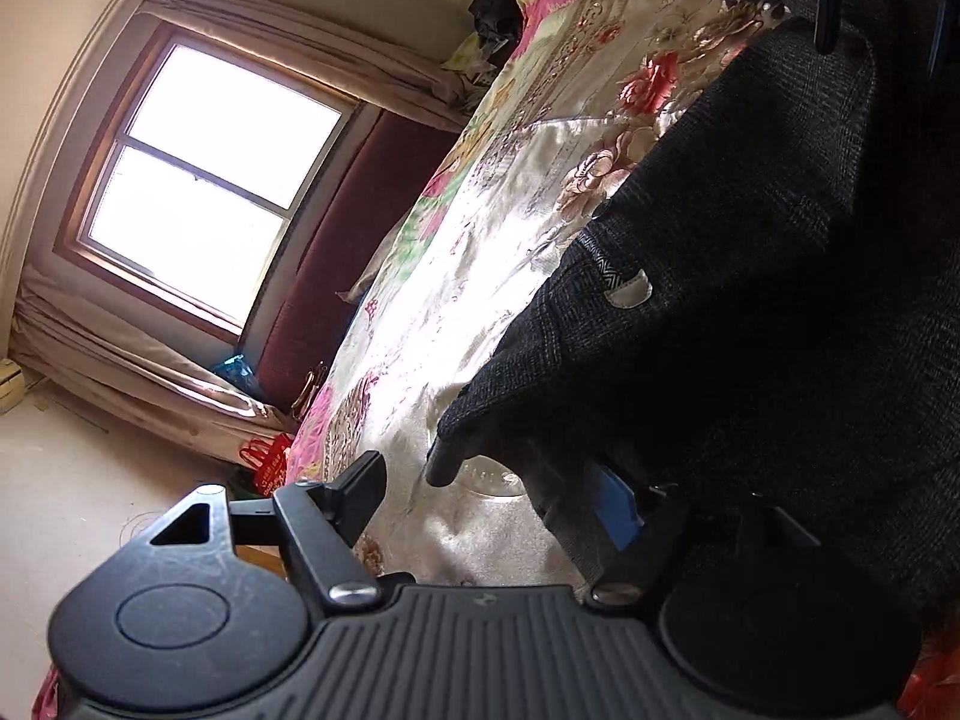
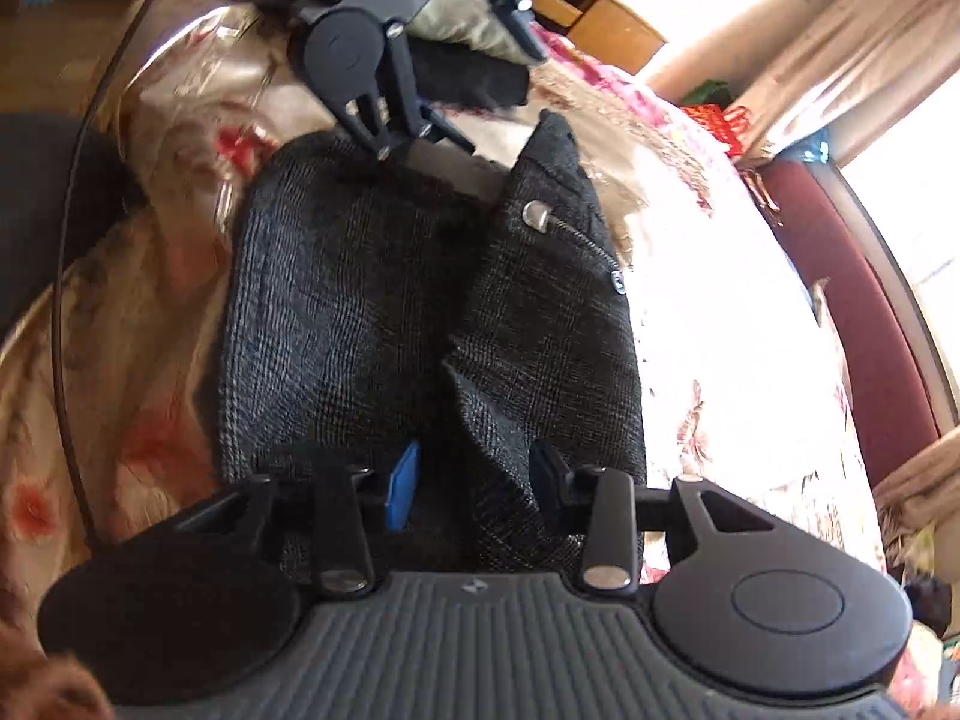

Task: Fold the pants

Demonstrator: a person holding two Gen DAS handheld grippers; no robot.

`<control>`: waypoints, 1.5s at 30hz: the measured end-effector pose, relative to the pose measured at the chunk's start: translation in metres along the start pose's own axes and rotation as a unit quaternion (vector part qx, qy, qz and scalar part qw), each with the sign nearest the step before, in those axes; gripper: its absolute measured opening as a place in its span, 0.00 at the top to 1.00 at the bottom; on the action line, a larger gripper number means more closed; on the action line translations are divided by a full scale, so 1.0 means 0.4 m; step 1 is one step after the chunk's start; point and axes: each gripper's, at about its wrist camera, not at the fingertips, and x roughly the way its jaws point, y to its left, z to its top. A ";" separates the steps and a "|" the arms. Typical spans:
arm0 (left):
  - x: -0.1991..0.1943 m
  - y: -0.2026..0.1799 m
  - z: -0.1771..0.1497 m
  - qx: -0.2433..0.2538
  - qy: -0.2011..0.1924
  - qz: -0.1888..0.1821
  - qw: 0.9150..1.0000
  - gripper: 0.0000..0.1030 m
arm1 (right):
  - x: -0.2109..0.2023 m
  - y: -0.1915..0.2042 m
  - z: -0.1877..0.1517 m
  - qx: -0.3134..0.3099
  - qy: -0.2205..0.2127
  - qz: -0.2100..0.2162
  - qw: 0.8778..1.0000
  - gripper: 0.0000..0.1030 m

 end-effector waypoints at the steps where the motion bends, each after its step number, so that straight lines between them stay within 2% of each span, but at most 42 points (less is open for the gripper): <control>1: 0.008 0.003 -0.003 0.008 -0.003 -0.004 1.000 0.13 | 0.017 -0.004 0.000 -0.021 0.015 0.005 1.000 0.58; 3: 0.029 0.003 -0.004 0.030 -0.008 -0.015 0.999 0.09 | 0.046 -0.017 -0.004 -0.044 0.037 0.008 0.998 0.58; 6: 0.070 -0.005 -0.006 0.068 -0.008 -0.032 0.997 0.08 | 0.068 -0.056 -0.010 -0.033 0.060 0.034 0.997 0.61; 7: 0.084 -0.004 -0.008 0.073 -0.003 -0.039 0.997 0.08 | 0.071 -0.066 -0.011 -0.022 0.064 0.043 0.997 0.70; 10: 0.125 0.017 -0.006 0.069 0.011 -0.057 0.996 0.13 | 0.075 -0.090 -0.018 0.018 0.073 0.060 0.995 0.81; 12: 0.143 0.036 0.000 0.059 0.020 -0.066 0.996 0.30 | 0.074 -0.103 -0.022 0.040 0.074 0.066 0.994 0.85; 13: 0.152 0.045 0.004 0.050 0.027 -0.075 0.996 0.35 | 0.071 -0.111 -0.024 0.050 0.073 0.067 0.994 0.86; 16: 0.178 0.066 0.006 0.025 0.059 -0.085 0.994 0.65 | 0.063 -0.132 -0.025 0.071 0.073 0.067 0.993 0.90; 17: 0.186 0.069 0.007 0.019 0.070 -0.082 0.994 0.70 | 0.057 -0.141 -0.028 0.082 0.074 0.065 0.992 0.93; 19: 0.183 0.070 0.015 0.006 0.074 -0.070 0.995 0.71 | 0.053 -0.155 -0.032 0.105 0.077 0.063 0.989 0.94; 22: 0.148 0.079 0.040 0.004 0.064 -0.043 0.997 0.71 | 0.023 -0.180 -0.037 0.131 0.072 0.033 0.988 0.95; 26: 0.087 0.134 0.074 -0.013 0.047 -0.011 0.999 0.71 | -0.062 -0.263 -0.034 0.179 0.044 -0.036 0.982 0.96; 30: 0.008 0.176 0.077 -0.057 0.025 0.024 0.998 0.71 | -0.175 -0.301 -0.028 0.211 0.010 -0.091 0.973 0.96; 32: -0.045 0.147 0.052 -0.067 0.016 0.033 0.997 0.71 | -0.231 -0.264 -0.036 0.226 -0.007 -0.097 0.969 0.96; 34: -0.086 0.085 0.015 -0.070 0.020 0.031 0.997 0.71 | -0.240 -0.193 -0.051 0.227 -0.008 -0.093 0.969 0.96; 36: -0.100 0.008 -0.024 -0.066 0.037 0.016 0.997 0.71 | -0.201 -0.113 -0.077 0.234 0.009 -0.076 0.969 0.96; 39: -0.109 -0.104 -0.076 -0.045 0.067 -0.010 0.997 0.71 | -0.114 -0.005 -0.123 0.266 0.049 -0.022 0.962 0.95; 41: -0.113 -0.157 -0.105 -0.043 0.082 -0.022 0.995 0.71 | -0.074 0.081 -0.132 0.249 0.072 -0.020 0.966 0.94; 43: -0.115 -0.171 -0.117 -0.053 0.087 -0.018 0.995 0.71 | -0.055 0.116 -0.137 0.236 0.078 -0.034 0.968 0.94; 45: -0.111 -0.149 -0.107 -0.075 0.089 -0.021 0.993 0.71 | -0.061 0.098 -0.144 0.248 0.080 -0.036 0.965 0.94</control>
